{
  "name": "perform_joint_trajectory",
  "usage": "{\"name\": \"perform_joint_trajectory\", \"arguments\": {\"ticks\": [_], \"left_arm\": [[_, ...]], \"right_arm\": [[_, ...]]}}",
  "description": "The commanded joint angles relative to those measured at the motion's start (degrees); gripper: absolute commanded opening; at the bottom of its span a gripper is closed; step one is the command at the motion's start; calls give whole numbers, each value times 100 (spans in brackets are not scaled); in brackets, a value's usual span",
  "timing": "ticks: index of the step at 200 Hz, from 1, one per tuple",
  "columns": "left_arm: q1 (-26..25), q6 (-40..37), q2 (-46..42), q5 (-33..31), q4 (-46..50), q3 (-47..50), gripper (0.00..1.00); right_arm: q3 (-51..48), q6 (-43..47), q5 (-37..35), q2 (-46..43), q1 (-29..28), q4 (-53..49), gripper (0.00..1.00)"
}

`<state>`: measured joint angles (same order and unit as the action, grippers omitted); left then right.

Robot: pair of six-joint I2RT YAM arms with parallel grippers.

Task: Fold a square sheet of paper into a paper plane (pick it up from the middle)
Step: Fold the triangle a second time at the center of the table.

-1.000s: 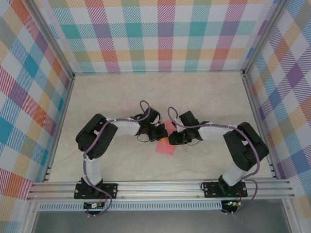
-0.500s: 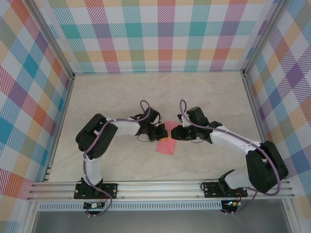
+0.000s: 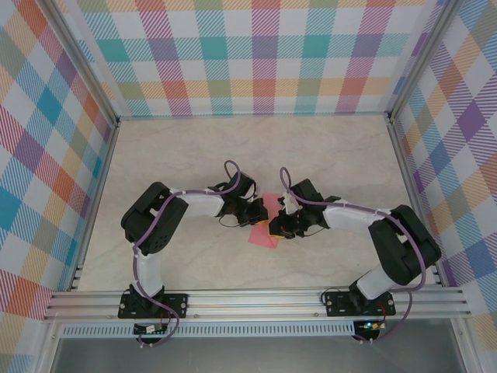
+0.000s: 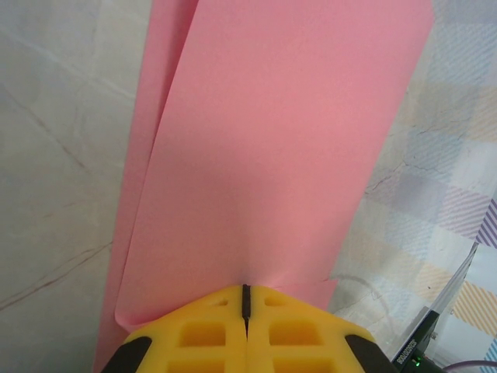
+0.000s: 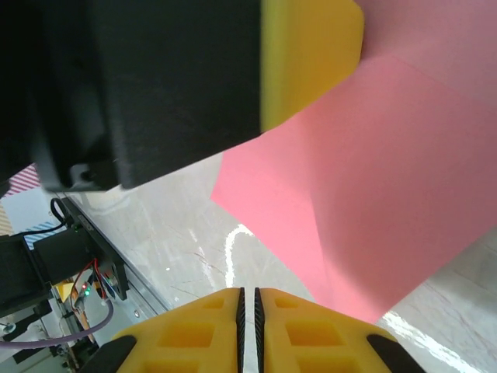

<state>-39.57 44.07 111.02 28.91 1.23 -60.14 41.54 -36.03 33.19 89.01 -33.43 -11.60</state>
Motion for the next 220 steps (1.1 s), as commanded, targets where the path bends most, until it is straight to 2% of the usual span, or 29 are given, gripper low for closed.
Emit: {"name": "perform_joint_trajectory", "arguments": {"ticks": [1,50,97,148,190,220], "left_arm": [[-47,-72,288,-255,415,135,5],[-51,-70,278,-255,437,169,5],[-49,-74,269,-263,430,184,5],[-46,-68,261,-265,413,250,4],[-50,-55,235,-281,386,276,4],[-51,-59,239,-272,388,260,4]], "right_arm": [[255,-85,231,256,-51,124,14],[482,-11,269,753,-50,30,15],[513,259,-70,1098,-50,-400,15],[488,500,-286,1098,-50,-605,16],[523,502,-4,560,-53,-759,18],[430,518,200,607,-74,-764,18]]}}
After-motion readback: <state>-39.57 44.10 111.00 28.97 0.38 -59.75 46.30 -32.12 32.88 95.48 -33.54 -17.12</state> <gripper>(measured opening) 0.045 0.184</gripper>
